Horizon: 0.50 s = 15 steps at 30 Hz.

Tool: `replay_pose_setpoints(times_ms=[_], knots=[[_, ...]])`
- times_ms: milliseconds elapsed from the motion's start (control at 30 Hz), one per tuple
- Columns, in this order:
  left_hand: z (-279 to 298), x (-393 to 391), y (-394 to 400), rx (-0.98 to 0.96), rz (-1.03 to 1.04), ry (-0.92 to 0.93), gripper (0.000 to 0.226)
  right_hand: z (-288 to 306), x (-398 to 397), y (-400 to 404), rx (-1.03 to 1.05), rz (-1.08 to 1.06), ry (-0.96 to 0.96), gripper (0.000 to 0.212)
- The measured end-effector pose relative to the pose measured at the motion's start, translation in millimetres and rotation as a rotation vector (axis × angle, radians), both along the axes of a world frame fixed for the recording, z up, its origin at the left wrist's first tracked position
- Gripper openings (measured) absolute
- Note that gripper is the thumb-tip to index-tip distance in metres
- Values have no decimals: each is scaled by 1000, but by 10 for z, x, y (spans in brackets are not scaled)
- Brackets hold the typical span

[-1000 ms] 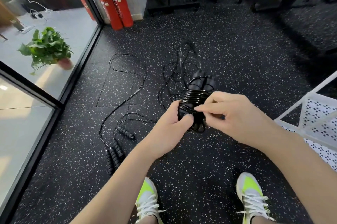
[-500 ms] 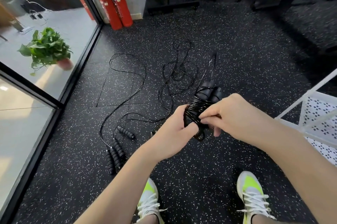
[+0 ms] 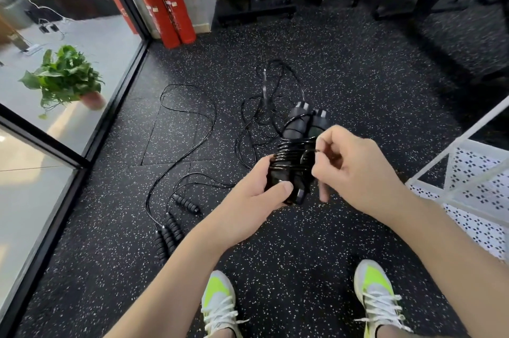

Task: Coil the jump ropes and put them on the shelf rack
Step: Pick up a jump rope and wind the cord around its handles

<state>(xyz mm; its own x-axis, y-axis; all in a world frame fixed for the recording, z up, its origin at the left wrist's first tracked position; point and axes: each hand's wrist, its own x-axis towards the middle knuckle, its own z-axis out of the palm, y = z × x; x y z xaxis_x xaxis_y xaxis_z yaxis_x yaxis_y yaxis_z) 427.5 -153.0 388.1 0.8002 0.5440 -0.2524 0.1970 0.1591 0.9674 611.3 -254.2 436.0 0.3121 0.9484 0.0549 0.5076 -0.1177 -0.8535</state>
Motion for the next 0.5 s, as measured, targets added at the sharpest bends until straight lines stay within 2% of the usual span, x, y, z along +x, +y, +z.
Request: replay_pose_setpoints(times_ms=[300, 400, 500], knots=[[3, 15, -17, 45, 26, 18, 42, -98, -56, 18, 111, -96, 354, 15], [7, 28, -29, 143, 55, 53, 48, -165, -60, 60, 102, -54, 344, 10], [43, 56, -72, 279, 90, 68, 55, -191, -108, 100, 149, -143, 327, 8]])
